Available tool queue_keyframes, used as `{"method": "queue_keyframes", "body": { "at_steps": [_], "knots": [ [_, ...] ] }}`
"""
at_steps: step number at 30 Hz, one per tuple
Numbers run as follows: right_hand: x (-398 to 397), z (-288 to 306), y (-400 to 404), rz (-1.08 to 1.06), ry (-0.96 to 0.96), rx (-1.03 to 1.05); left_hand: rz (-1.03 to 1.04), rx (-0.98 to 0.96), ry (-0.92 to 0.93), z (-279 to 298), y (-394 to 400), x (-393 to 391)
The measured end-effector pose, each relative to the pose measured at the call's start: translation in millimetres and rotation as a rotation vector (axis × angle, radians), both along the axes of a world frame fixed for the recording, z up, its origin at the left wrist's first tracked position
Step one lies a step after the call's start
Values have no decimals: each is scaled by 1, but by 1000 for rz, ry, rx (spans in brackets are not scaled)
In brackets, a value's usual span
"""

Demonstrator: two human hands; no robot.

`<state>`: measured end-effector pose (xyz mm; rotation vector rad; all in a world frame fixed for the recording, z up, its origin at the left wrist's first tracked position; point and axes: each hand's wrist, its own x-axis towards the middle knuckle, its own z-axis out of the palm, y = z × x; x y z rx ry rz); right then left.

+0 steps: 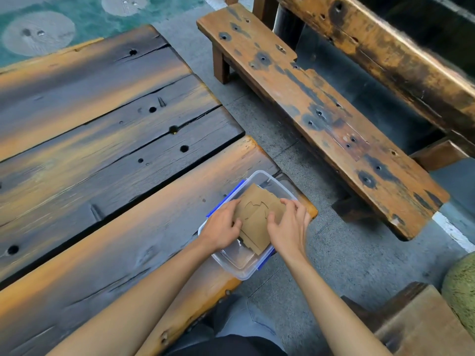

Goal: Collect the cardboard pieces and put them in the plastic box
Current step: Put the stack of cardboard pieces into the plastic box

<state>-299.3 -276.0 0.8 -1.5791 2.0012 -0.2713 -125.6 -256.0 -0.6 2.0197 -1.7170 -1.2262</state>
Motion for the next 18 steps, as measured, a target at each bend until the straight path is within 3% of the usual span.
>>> {"method": "queue_keyframes", "body": {
  "at_steps": [13, 18],
  "knots": [
    [17, 5, 29, 280, -39, 62, -1, -87, -9, 2, 53, 15],
    [14, 8, 46, 332, -54, 60, 149, -205, 46, 11, 70, 28]
  ]
}}
